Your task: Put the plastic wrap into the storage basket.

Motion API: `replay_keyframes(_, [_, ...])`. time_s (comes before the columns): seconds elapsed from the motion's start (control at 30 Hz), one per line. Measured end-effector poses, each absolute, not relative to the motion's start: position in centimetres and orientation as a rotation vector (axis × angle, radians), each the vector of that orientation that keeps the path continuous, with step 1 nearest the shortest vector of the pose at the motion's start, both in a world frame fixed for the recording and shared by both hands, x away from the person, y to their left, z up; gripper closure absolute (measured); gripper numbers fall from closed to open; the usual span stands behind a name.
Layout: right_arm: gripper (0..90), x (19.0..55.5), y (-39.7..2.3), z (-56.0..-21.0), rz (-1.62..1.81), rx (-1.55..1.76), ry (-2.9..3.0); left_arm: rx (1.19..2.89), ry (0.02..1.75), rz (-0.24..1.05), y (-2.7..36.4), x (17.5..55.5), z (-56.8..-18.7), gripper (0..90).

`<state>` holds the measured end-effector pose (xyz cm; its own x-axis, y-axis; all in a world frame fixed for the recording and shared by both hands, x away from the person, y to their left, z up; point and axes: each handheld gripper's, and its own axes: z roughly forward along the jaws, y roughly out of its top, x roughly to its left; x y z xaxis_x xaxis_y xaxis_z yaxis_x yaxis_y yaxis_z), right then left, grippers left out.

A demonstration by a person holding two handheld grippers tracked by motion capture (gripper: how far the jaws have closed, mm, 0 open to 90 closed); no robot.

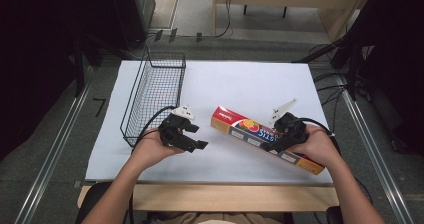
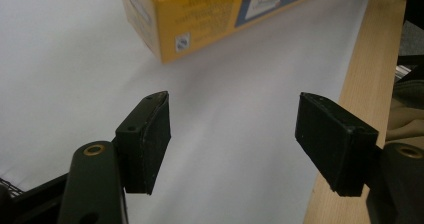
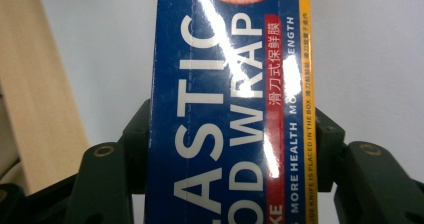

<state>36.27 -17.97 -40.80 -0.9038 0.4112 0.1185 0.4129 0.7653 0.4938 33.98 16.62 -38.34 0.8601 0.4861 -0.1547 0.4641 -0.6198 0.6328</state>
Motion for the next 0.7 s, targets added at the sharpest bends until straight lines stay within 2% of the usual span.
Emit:
replay_keyframes(0.27, [40.9,35.4,-16.7,-41.0,-0.791,-0.513,-2.962,2.346,0.652,0.042,16.5,33.9,-37.8,20.6])
replay_keyframes(0.4, [40.8,34.9,-15.8,-40.9,-0.794,-0.412,-2.968,2.38,0.576,0.041,16.3,33.7,-37.6,23.9])
replay_keyframes(0.47, [40.8,34.7,-15.6,-40.9,-0.796,-0.378,-2.978,2.417,0.521,0.069,16.0,33.5,-37.2,23.9])
replay_keyframes(0.7, [40.7,33.7,-13.5,-40.8,-0.753,-0.254,-2.977,2.438,0.435,0.013,14.6,32.9,-37.2,21.6])
